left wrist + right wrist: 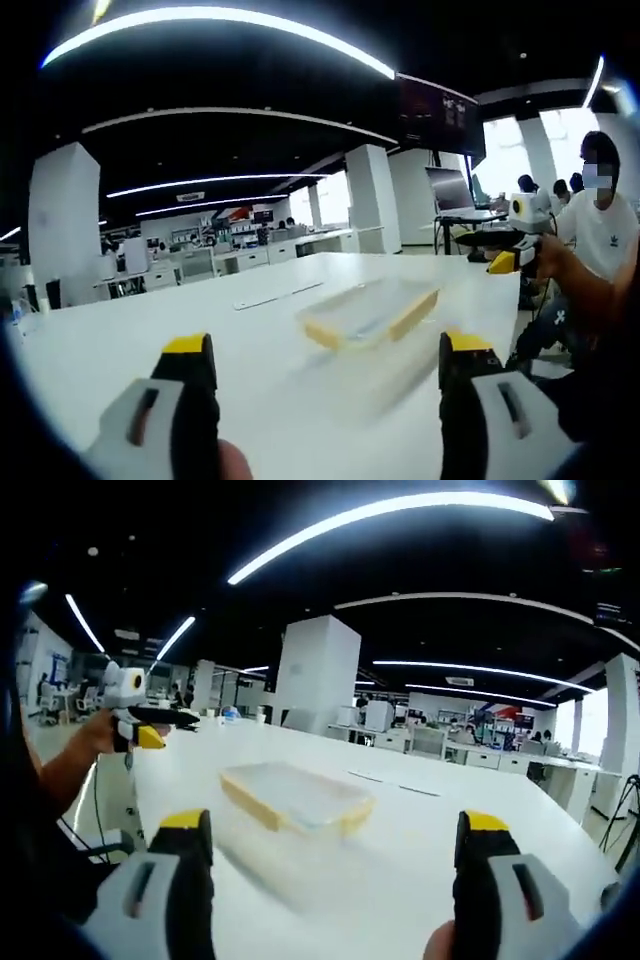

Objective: Snap each plastic latch of the storage box into its locked position after aligning the lid with the box until every specified latch is closed and the lid sits flush.

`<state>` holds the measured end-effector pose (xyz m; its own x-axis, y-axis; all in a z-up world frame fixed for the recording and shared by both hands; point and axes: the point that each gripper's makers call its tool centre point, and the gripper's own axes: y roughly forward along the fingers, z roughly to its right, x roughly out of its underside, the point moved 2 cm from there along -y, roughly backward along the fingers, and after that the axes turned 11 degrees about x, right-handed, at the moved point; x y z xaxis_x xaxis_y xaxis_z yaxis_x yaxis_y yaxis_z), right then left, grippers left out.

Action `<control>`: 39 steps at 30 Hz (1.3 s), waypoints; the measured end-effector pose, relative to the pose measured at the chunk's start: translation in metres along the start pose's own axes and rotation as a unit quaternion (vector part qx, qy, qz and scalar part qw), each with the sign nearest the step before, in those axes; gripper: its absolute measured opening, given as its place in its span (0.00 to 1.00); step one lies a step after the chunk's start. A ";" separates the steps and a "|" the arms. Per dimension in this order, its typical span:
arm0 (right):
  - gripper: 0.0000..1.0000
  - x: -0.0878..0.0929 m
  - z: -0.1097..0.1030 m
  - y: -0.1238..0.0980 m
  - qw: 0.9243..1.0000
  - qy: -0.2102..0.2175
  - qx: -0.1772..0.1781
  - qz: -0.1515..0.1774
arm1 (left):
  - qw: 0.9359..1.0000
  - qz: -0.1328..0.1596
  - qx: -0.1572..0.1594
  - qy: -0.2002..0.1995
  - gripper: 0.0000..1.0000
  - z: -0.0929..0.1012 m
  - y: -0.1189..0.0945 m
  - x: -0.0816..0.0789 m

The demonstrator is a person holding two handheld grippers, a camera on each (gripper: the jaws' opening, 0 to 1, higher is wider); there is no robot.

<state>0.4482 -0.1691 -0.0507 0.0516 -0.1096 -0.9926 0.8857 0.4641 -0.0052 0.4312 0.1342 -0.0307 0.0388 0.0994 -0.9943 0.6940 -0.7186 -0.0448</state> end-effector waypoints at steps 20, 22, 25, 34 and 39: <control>1.00 0.021 -0.029 -0.026 0.995 0.083 -0.040 0.031 | 0.998 0.038 0.000 -0.050 0.98 -0.013 -0.031 0.021; 1.00 0.030 -0.030 -0.020 0.997 0.075 -0.028 0.013 | 0.998 0.039 0.004 -0.050 0.99 -0.008 -0.026 0.021; 1.00 0.032 -0.031 -0.019 0.996 0.085 -0.028 0.014 | 0.998 0.030 -0.005 -0.049 0.99 -0.003 -0.023 0.024; 1.00 0.043 -0.015 -0.031 0.997 0.081 0.011 0.000 | 0.998 0.024 -0.016 -0.064 1.00 0.000 -0.024 0.039; 1.00 0.045 -0.003 -0.034 0.997 0.079 0.025 0.000 | 0.997 0.020 -0.027 -0.068 1.00 -0.008 -0.025 0.043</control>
<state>0.4188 -0.1878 -0.0956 -0.0180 0.0313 -0.9993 0.9077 0.4197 -0.0032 0.4213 0.1625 -0.0715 -0.0277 -0.0260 -0.9993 0.7314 -0.6819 -0.0025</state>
